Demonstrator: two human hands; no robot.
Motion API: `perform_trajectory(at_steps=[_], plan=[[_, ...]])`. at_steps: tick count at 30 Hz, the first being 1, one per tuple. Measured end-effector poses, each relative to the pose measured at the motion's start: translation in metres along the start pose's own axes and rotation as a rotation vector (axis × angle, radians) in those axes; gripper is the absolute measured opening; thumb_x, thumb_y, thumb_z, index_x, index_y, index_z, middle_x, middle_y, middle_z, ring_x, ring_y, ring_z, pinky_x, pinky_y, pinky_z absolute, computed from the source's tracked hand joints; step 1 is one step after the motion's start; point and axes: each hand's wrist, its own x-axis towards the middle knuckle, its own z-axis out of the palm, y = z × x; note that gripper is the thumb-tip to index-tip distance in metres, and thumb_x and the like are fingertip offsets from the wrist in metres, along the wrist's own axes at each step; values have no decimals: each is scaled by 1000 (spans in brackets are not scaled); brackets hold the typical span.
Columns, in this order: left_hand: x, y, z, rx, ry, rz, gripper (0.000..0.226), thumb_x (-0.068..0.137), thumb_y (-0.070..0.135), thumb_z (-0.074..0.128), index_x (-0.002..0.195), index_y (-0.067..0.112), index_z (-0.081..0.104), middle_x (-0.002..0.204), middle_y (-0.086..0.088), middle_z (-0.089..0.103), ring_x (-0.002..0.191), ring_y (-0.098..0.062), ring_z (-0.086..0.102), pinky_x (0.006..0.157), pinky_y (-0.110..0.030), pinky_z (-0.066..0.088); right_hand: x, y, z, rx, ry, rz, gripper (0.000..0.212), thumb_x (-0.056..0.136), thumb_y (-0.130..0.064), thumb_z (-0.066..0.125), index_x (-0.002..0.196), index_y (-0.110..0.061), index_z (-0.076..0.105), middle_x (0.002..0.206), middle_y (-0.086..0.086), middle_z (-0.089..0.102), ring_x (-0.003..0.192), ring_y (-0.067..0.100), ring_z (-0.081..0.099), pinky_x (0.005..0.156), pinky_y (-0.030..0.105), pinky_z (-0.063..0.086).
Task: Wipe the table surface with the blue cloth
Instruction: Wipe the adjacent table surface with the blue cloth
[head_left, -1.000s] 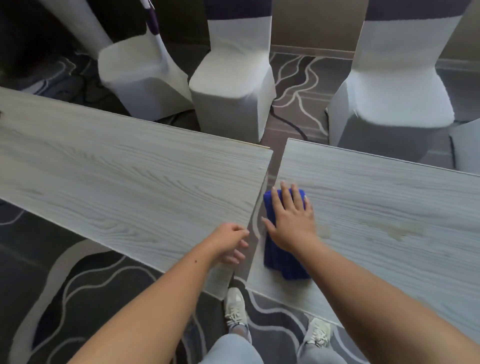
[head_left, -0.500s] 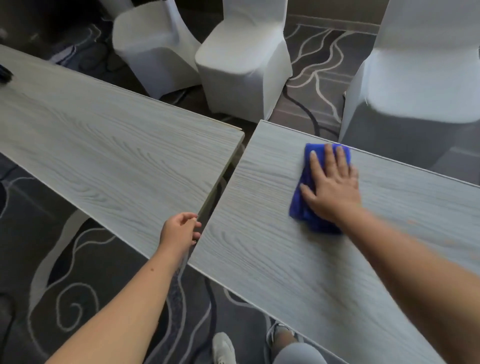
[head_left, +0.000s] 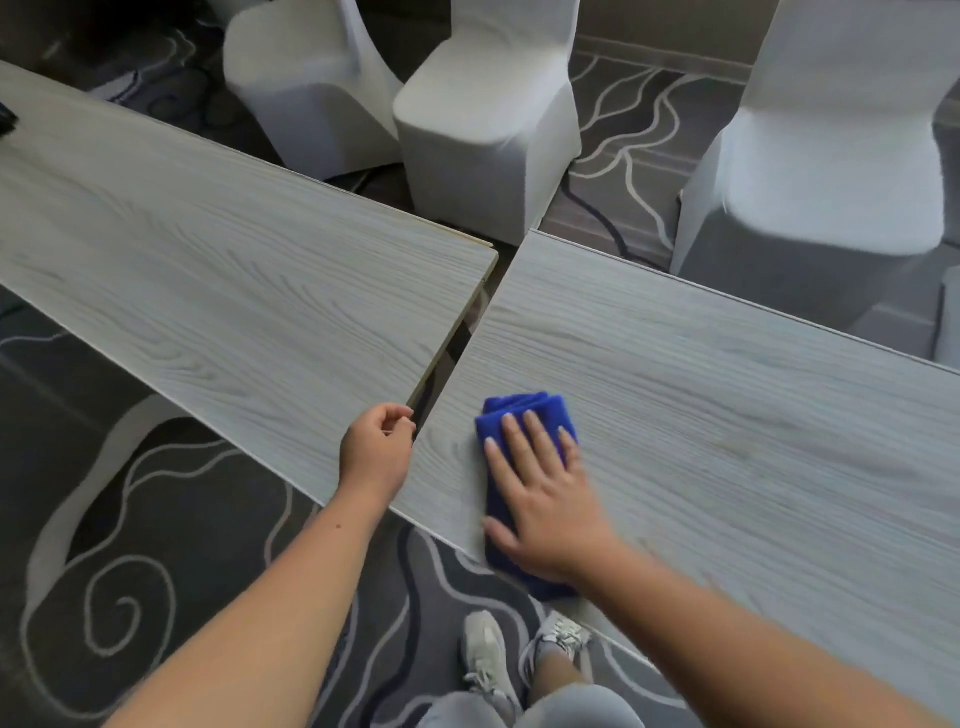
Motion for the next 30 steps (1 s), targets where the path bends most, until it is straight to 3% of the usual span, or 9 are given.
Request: perform_trajectory(at_steps=[3, 7, 11, 15, 18, 21, 25, 28, 30], plan=[[-1, 2, 2, -40, -24, 64, 14, 82, 15, 54, 91, 18, 65, 87, -4, 69, 85, -25, 66, 81, -41, 55, -19, -43, 19, -19, -32, -90, 84, 73, -57, 51, 144, -17, 35, 154, 11, 30, 143, 31, 22, 111, 55, 16], [3, 4, 10, 20, -117, 145, 18, 84, 19, 52, 97, 21, 64, 96, -4, 69, 93, -24, 65, 85, -43, 54, -29, -21, 11, -5, 3, 64, 78, 76, -56, 49, 144, -18, 37, 153, 7, 31, 142, 28, 27, 111, 48, 19], [5, 17, 33, 185, -193, 337, 22, 85, 19, 52, 103, 19, 64, 100, -3, 65, 93, -24, 60, 76, -33, 45, -36, 75, -15, -38, 91, 426, 77, 84, -58, 40, 149, -22, 19, 159, 3, 9, 147, 25, 10, 116, 45, 11], [-21, 3, 59, 493, -243, 640, 29, 80, 23, 50, 106, 20, 64, 120, -3, 58, 114, -27, 48, 94, -44, 40, -60, 186, -43, 1, 67, 928, 81, 87, -62, 32, 151, -23, 2, 161, 2, -8, 147, 20, -8, 117, 48, 9], [-33, -11, 68, 587, -249, 677, 28, 82, 32, 49, 107, 28, 61, 132, -1, 50, 129, -26, 34, 99, -50, 30, -77, 205, -44, 76, 93, 1108, 85, 84, -70, 22, 151, -22, 2, 161, -1, -9, 147, 20, -9, 117, 52, 7], [-31, -2, 79, 535, -219, 648, 36, 83, 39, 40, 113, 29, 59, 140, -1, 46, 134, -24, 29, 102, -51, 26, -77, 159, -31, 64, 122, 1028, 86, 83, -71, 24, 151, -21, 3, 161, 0, -8, 146, 21, -11, 116, 52, 3], [-33, 20, 105, 563, -334, 706, 46, 87, 41, 36, 131, 33, 45, 155, 2, 27, 144, -23, 14, 113, -52, 14, -76, 50, -3, 63, 28, 703, 88, 81, -70, 29, 151, -20, 10, 158, 1, -10, 146, 22, -13, 115, 53, 1], [-39, 20, 118, 687, -406, 746, 50, 94, 40, 30, 144, 36, 27, 161, 7, 7, 148, -17, -3, 116, -47, -2, -81, -10, 12, 16, -1, 540, 83, 77, -66, 42, 144, -19, 35, 156, 5, 23, 144, 27, 21, 111, 56, 17], [-40, 15, 118, 731, -415, 754, 53, 94, 42, 20, 147, 35, 20, 161, 8, 3, 148, -14, -7, 117, -42, -7, -85, -20, 13, 4, -17, 510, 80, 75, -64, 46, 141, -20, 41, 152, 4, 35, 140, 26, 30, 105, 52, 18]])
